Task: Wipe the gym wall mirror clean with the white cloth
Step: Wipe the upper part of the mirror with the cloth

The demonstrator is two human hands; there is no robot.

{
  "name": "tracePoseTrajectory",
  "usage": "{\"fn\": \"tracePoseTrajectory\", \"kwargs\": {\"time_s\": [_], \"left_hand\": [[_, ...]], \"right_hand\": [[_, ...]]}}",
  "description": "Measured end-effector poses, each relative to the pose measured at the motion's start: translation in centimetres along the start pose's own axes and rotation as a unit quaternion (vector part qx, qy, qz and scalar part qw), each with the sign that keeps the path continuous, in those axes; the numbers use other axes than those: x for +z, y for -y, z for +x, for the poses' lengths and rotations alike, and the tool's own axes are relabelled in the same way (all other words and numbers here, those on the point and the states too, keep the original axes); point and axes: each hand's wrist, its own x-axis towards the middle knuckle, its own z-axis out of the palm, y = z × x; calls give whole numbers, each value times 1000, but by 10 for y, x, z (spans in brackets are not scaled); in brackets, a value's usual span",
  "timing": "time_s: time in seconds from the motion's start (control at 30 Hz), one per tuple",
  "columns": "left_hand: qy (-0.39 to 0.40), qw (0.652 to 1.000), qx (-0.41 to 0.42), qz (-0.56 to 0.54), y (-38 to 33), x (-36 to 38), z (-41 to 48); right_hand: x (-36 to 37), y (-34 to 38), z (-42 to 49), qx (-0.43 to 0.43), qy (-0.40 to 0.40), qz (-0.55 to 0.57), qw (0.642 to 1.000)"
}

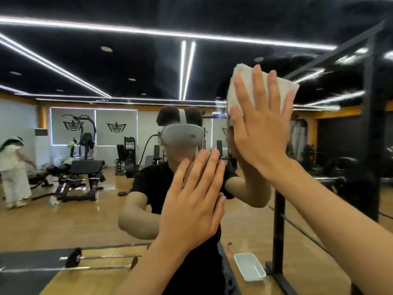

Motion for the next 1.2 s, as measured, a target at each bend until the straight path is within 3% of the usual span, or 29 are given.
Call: {"fn": "tracePoseTrajectory", "kwargs": {"time_s": [0.3,0.43,0.57,0.77,0.93,1.07,1.2], "left_hand": [[25,997,70,-6,44,-36,-1],[-6,998,51,24,98,-60,-9],[12,996,45,70,146,-74,-22],[34,998,41,42,190,-77,-43],[30,994,90,58,202,-67,-48],[30,994,92,50,204,-64,-49],[34,994,90,45,206,-60,-52]], "right_hand": [[2,3,-10,10,-3,17,1000],[2,3,-9,12,3,24,1000],[0,5,-11,13,6,29,999],[-2,12,-16,37,29,20,999],[8,48,-102,87,38,15,995],[12,74,-188,68,108,16,992],[5,59,-129,47,81,22,995]]}}
